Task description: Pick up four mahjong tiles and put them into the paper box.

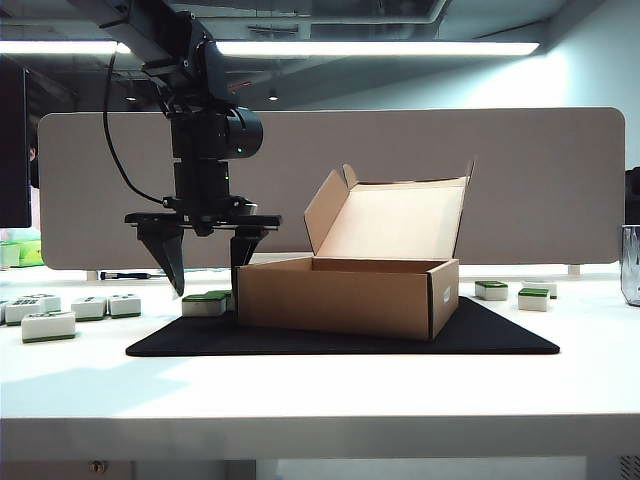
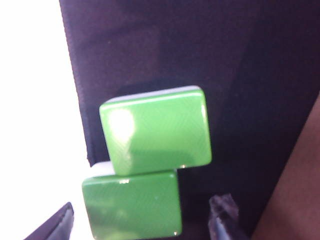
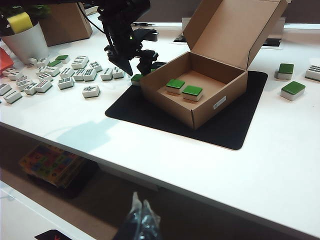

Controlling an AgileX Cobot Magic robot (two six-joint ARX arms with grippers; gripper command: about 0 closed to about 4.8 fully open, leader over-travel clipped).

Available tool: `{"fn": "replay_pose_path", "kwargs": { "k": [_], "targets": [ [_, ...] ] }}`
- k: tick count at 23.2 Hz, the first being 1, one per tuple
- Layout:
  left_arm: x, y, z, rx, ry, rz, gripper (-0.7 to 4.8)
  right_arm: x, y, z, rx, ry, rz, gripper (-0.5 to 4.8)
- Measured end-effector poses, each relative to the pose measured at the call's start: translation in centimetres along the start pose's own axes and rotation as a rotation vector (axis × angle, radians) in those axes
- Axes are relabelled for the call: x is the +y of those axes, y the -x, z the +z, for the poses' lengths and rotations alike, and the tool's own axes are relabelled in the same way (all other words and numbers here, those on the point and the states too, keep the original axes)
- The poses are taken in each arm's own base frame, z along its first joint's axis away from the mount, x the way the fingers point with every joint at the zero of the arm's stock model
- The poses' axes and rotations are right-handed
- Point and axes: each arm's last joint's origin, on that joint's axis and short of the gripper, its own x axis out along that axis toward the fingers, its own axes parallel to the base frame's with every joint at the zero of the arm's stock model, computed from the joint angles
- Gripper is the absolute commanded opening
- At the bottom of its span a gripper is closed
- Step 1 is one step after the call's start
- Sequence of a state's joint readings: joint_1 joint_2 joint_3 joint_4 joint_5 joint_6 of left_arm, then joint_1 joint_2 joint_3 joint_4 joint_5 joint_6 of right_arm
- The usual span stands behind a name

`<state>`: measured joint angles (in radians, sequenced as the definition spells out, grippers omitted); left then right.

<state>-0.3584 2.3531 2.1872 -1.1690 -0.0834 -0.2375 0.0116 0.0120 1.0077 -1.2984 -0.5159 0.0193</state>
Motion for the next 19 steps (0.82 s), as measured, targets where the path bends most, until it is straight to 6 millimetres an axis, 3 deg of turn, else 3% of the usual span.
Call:
{"fn": "replay_pose_path", "kwargs": {
  "k": [7, 11, 19],
  "targets": [
    [-0.1, -1.2, 0.0, 0.020, 0.001, 0.009, 3.22, 0.0, 0.0, 0.0, 0.000, 0.000, 0.000, -0.01],
    [-0.1, -1.2, 0.1, 0.009, 0.002, 0.009, 1.72, 0.0, 0.0, 0.0, 0.000, 0.000, 0.000, -0.01],
    [-0.1, -0.9, 0.0, 0.018, 0.003, 0.008, 1.72, 0.0, 0.0, 0.0, 0.000, 0.000, 0.000, -0.01]
  ]
}}
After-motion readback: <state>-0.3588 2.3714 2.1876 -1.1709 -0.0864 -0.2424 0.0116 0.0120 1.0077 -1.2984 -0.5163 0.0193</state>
